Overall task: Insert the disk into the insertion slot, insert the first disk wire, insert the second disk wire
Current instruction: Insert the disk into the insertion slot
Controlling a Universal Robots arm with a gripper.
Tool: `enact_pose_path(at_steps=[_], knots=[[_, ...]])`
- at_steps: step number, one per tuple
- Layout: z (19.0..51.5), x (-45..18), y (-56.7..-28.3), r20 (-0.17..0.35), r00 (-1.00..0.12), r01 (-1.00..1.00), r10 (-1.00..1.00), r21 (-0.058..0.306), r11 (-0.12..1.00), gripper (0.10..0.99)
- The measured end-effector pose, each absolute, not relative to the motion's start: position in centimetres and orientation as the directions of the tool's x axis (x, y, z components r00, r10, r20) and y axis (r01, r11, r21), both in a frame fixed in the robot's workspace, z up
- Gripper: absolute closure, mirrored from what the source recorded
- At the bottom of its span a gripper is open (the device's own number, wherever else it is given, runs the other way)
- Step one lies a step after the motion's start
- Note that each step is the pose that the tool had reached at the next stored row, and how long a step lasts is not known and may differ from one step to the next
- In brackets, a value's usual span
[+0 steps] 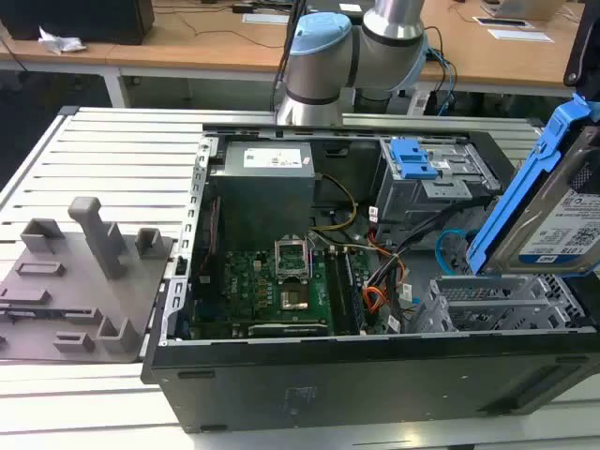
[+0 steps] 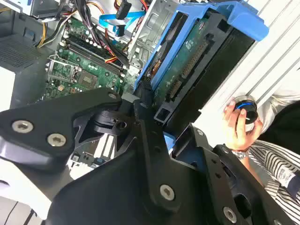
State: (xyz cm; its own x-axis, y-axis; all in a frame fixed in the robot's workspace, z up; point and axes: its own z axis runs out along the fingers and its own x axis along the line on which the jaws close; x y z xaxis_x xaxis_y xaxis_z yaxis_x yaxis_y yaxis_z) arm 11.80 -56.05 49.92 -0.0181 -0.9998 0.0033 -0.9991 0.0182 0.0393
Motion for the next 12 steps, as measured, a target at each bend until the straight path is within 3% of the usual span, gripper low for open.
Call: enact_pose_path(at_steps=[12], knots=[[48.82,11.8,-56.06,0.003,-0.018,-0.999,-1.0,0.039,0.018,0.722]])
